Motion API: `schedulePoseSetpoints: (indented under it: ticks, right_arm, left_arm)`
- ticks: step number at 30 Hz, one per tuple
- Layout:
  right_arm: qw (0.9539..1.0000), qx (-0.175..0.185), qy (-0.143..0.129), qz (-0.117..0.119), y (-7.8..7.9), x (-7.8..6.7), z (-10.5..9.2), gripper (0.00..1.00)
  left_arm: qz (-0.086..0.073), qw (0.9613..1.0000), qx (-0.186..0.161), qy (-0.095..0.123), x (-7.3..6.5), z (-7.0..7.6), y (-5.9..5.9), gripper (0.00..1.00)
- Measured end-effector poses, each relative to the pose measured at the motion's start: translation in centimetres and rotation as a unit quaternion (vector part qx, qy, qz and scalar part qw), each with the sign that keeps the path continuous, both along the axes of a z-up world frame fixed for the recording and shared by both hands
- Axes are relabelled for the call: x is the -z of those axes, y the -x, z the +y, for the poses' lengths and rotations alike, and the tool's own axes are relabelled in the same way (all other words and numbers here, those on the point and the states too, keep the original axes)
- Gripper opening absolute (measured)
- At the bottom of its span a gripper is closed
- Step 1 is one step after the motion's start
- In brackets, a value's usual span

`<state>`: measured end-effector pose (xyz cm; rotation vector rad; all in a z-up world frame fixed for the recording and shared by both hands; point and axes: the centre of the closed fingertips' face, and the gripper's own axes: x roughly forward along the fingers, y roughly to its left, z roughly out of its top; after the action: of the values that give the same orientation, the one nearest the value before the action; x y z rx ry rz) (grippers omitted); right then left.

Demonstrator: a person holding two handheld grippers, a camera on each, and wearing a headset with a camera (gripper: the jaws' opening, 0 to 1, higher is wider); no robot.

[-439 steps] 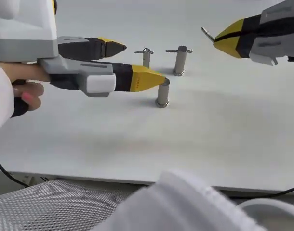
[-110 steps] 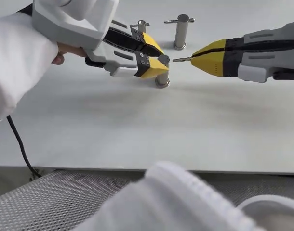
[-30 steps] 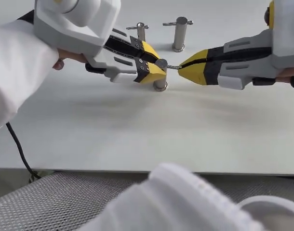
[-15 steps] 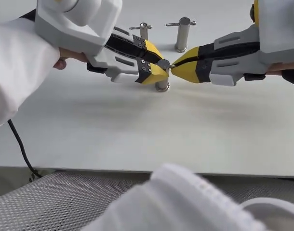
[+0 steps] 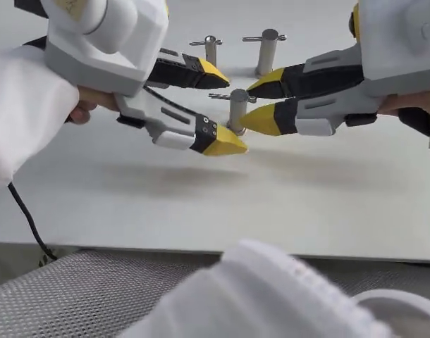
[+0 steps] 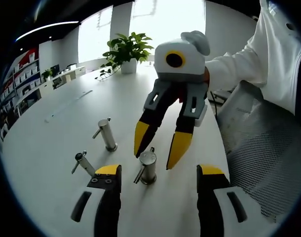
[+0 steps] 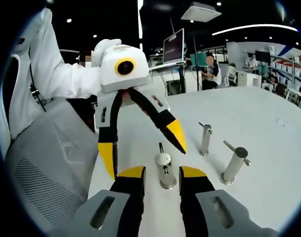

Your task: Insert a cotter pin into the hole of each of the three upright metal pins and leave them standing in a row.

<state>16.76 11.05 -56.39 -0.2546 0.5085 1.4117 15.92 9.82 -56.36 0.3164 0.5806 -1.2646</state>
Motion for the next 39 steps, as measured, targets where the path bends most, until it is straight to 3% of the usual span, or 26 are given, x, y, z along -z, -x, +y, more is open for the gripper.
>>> schedulePoseSetpoints:
  ticks: [2, 4, 9, 11, 20, 25, 27, 30, 33, 35, 39]
  right_arm:
    - [1.0, -0.001, 0.0, 0.002, 0.0, 0.0, 0.4, 0.25]
    - [1.0, -0.004, 0.001, 0.003, 0.0, 0.1, 0.7, 0.26]
    - [0.9999, -0.01, 0.006, 0.011, 0.1, 0.5, 1.1, 0.28]
    - [0.9998, -0.011, 0.008, 0.012, 0.1, 0.6, 1.2, 0.28]
    - [0.9997, -0.014, 0.018, 0.013, -0.2, 1.3, 1.4, 0.26]
    - [0.9995, -0.012, 0.024, 0.017, -0.1, 1.6, 1.7, 0.16]
    - [0.9996, -0.011, 0.027, 0.005, -0.5, 1.6, 1.6, 0.11]
    - [0.9995, -0.013, 0.027, 0.005, -0.4, 1.7, 1.6, 0.11]
    - [0.9991, -0.019, 0.03, -0.024, -0.6, 1.6, 1.5, 0.09]
    - [0.9992, -0.018, 0.029, -0.023, -0.6, 1.4, 1.4, 0.09]
    - [0.998, -0.025, 0.034, -0.046, -0.7, 1.5, 0.9, 0.08]
  left_arm:
    - [0.005, 0.9998, -0.007, 0.016, -0.3, -0.1, 0.3, 0.73]
    - [0.023, 0.9986, -0.023, 0.041, -0.7, -0.2, 0.7, 0.79]
    - [0.025, 0.996, -0.055, 0.066, -1.2, 0.3, 0.8, 0.98]
    - [0.014, 0.9949, -0.074, 0.067, -1.2, 0.8, 0.5, 0.99]
    - [0.032, 0.9921, -0.104, 0.062, 0.3, 2.2, 1.1, 0.99]
    - [0.037, 0.992, -0.104, 0.061, 0.8, 2.8, 1.1, 0.99]
    - [0.036, 0.992, -0.104, 0.061, 0.8, 2.8, 1.2, 0.99]
    - [0.037, 0.9915, -0.107, 0.063, 1.0, 3.4, 0.8, 0.99]
    - [0.032, 0.9914, -0.111, 0.061, 1.3, 4.0, 0.3, 0.99]
    - [0.034, 0.9911, -0.111, 0.065, 1.3, 4.2, 0.2, 0.99]
    - [0.035, 0.9909, -0.111, 0.068, 1.2, 4.4, 0.1, 0.99]
